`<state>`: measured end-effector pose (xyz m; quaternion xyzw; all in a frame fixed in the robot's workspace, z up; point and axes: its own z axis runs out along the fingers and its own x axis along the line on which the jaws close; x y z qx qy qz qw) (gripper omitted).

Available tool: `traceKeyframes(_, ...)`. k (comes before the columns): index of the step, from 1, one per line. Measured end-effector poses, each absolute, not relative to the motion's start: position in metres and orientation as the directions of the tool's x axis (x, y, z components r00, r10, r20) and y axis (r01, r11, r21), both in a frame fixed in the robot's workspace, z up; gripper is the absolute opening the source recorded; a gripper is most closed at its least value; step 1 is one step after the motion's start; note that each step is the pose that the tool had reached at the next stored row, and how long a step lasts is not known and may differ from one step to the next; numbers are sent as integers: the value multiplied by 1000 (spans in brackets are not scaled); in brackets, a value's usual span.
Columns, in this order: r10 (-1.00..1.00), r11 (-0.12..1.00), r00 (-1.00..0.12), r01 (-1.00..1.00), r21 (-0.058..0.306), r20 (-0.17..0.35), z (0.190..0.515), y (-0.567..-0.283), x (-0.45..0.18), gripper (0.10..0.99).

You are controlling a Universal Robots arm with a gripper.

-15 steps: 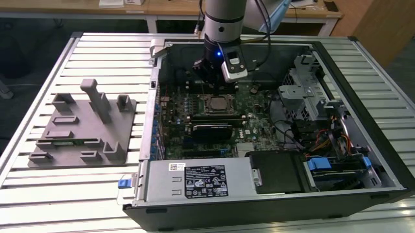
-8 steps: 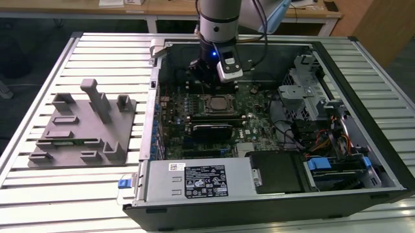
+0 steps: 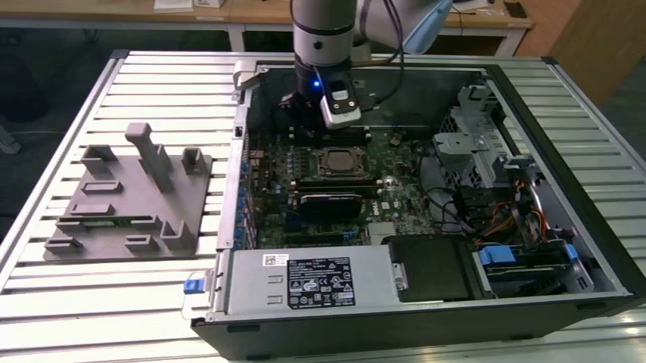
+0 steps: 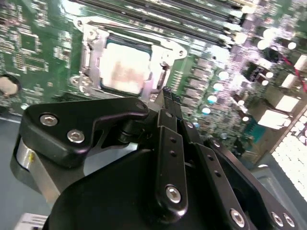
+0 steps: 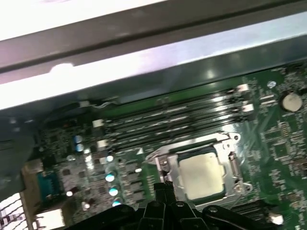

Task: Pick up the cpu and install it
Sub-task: 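Install the first cpu locking lever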

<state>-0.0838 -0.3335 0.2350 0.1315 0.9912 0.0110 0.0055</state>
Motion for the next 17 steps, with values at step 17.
traceKeyframes(17, 221, 968, -975, 222, 117, 16, 234, -333, -101, 106)
